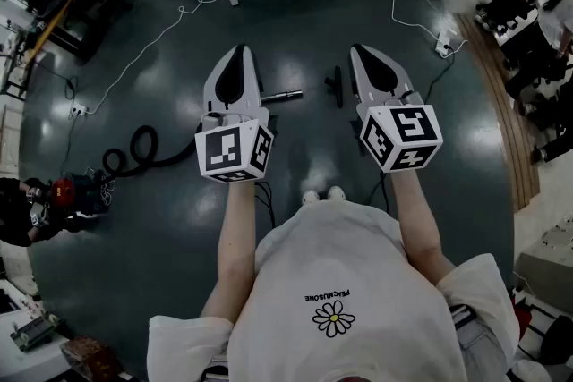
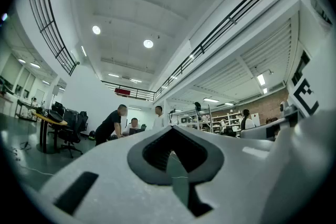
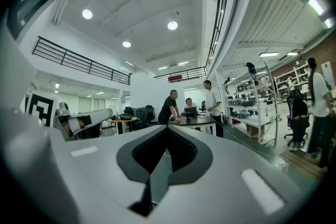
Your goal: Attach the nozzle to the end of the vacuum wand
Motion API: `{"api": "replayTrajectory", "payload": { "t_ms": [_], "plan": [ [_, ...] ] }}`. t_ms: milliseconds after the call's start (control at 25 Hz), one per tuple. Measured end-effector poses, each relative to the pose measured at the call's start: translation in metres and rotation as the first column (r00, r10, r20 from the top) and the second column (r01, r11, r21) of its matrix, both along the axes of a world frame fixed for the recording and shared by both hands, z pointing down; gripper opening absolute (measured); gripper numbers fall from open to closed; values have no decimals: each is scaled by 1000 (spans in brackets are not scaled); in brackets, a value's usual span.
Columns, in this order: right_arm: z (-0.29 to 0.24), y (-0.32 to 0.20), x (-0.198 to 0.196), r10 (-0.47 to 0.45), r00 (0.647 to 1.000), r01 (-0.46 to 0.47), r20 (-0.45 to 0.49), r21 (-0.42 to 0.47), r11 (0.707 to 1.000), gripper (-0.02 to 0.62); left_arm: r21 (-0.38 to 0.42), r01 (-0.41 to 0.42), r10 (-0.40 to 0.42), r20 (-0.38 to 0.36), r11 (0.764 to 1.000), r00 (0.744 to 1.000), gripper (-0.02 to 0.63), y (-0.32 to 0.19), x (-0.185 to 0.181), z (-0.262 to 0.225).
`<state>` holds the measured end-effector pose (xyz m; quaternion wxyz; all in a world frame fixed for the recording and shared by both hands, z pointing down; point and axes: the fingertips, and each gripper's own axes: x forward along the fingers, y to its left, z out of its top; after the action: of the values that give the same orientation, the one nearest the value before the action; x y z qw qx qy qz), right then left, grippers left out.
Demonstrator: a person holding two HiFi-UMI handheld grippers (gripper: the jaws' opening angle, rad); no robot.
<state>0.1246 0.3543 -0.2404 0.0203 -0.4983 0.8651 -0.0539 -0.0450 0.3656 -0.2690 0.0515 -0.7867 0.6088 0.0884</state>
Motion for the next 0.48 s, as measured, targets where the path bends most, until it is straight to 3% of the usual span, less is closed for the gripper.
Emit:
{"api": "replayTrajectory", "payload": {
  "t_ms": [480],
  "plan": [
    [14,-1,-2,-10,1000,11,6,-29,1000,5,-19,17,-18,-9,1000,1000,-3,-1,-12,9]
  ]
}}
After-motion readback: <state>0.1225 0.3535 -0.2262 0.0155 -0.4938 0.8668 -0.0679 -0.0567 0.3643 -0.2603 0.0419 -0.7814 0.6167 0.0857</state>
